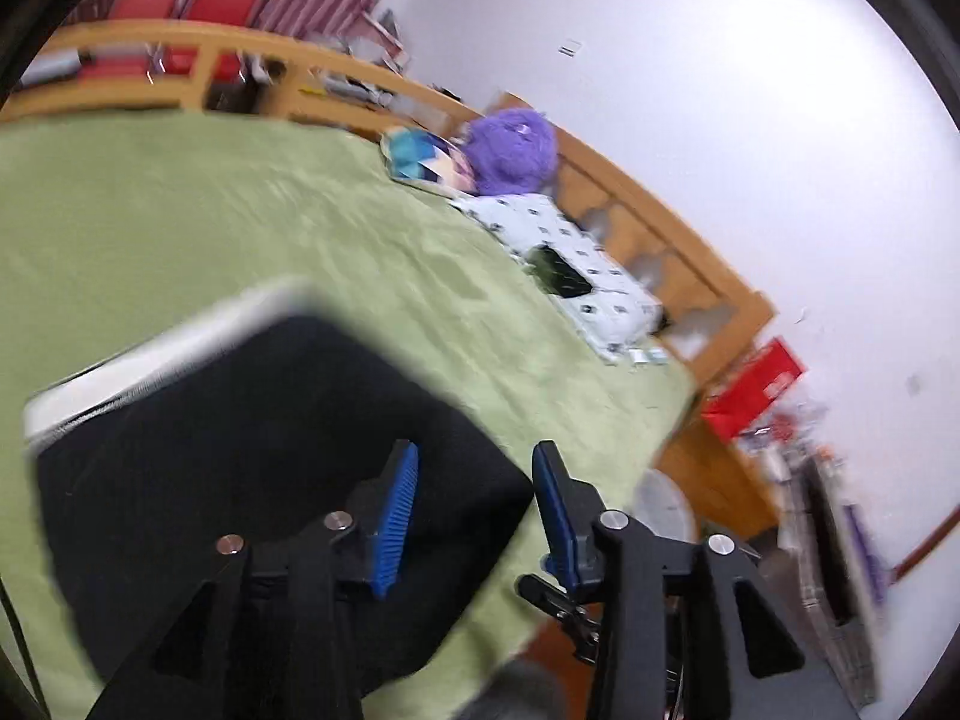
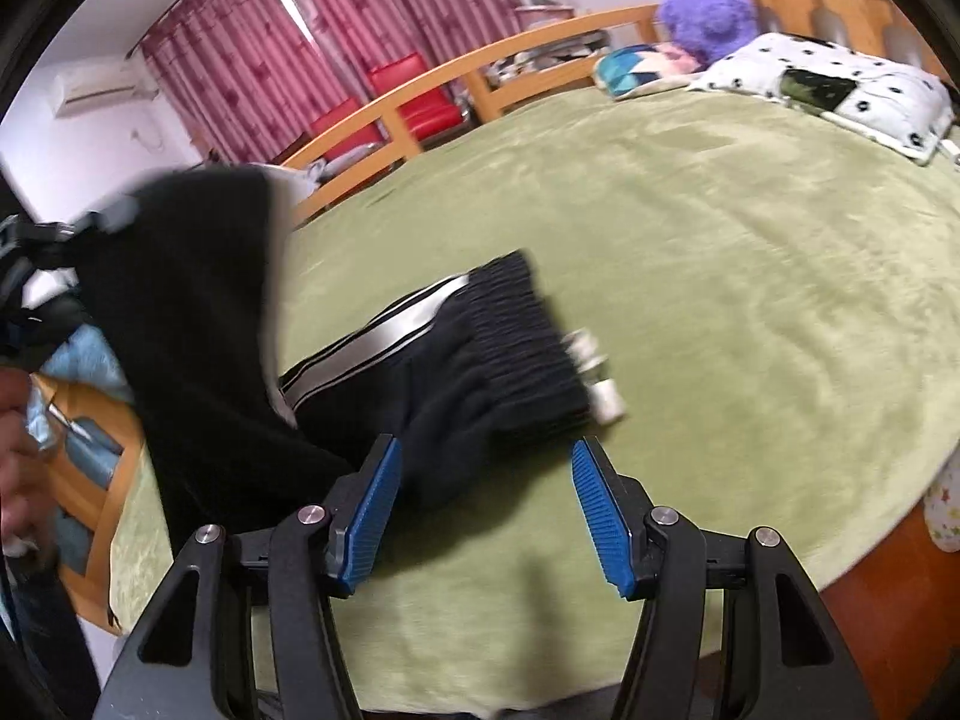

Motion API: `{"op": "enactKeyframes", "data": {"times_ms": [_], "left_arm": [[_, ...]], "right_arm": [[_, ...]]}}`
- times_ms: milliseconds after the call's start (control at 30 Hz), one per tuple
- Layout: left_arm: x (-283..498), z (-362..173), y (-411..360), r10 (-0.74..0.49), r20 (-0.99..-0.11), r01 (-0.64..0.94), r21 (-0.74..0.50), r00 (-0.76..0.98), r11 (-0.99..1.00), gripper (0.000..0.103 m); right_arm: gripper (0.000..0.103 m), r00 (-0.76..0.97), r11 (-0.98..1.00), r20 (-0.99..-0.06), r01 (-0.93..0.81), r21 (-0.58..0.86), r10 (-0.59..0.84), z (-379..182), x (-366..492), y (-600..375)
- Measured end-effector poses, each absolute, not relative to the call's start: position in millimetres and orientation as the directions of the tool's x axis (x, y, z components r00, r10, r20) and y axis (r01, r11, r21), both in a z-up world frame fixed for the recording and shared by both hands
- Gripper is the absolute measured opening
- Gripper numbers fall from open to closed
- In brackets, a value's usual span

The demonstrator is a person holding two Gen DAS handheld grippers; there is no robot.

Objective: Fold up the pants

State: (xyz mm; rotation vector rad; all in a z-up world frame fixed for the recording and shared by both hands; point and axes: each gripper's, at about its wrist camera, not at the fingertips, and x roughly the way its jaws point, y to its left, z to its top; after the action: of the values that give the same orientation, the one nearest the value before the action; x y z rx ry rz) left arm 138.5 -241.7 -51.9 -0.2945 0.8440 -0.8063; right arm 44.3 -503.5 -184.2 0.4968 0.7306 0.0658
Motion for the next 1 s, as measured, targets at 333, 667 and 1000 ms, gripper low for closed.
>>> {"op": "enactKeyframes", "data": {"times_ms": [333,667,1000], "left_arm": [[134.8,-101.3,-135.2,-0.545,-0.680,0.278,-0.471,0.490,0.837,0.058],[94.3,-172.9,-60.8,-0.456,-0.769,0.074,-0.477,0.447,0.876,0.058],[78.4,-175.2,-79.0,-0.505,-0.761,0.158,-0.486,0.408,0.860,0.059]], "right_arm": [[0.072,0.769,0.807,-0.547,0.070,0.586,0.331,-189.9,83.6,-519.1],[0.015,0.754,0.796,-0.460,-0.134,0.590,0.468,-173.4,117.5,-477.1],[0.057,0.685,0.807,-0.643,0.136,0.574,0.342,-236.1,101.0,-505.7]]}}
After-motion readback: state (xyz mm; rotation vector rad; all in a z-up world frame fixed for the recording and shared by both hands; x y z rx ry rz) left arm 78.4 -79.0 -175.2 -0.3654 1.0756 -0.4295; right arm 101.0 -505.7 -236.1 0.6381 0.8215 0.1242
